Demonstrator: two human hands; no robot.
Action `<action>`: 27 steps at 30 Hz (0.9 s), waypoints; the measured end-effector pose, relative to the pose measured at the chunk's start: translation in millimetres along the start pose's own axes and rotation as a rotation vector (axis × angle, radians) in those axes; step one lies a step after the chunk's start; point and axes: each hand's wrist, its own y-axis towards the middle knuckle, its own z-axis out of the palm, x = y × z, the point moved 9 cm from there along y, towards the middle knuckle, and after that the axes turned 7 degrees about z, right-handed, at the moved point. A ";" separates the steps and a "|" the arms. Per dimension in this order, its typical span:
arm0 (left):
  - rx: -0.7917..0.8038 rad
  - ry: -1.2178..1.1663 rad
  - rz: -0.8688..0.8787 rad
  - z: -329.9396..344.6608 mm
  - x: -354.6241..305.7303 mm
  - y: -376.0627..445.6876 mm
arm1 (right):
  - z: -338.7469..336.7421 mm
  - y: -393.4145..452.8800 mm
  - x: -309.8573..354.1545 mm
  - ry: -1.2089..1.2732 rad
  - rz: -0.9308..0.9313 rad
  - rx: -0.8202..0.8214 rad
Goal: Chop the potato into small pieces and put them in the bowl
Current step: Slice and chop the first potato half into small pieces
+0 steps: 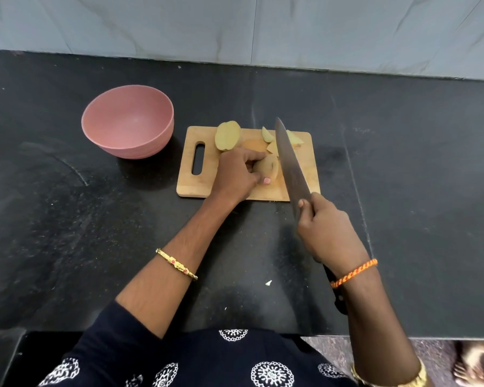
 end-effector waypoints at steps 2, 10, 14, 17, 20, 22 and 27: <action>0.000 0.002 -0.001 -0.1 0.1 -0.1 | 0.6 6.0 4.1 -0.008 -0.006 -0.002; -0.004 -0.007 0.001 -0.7 0.5 0.4 | 1.1 16.7 13.5 -0.011 -0.026 0.006; -0.013 -0.021 0.002 -0.9 1.2 0.4 | 6.1 16.5 15.2 -0.052 -0.008 -0.006; -0.015 -0.016 0.015 -1.2 0.6 0.2 | 7.2 19.1 21.7 -0.089 -0.008 -0.040; -0.015 -0.004 0.040 -1.5 -0.8 0.5 | 14.6 27.7 26.5 -0.139 0.016 -0.005; -0.033 -0.013 0.044 -2.5 -0.8 0.0 | 19.8 30.8 26.5 -0.152 0.026 0.012; -0.046 -0.023 0.042 -2.6 -0.5 -1.6 | 32.4 12.1 3.2 -0.152 0.078 0.032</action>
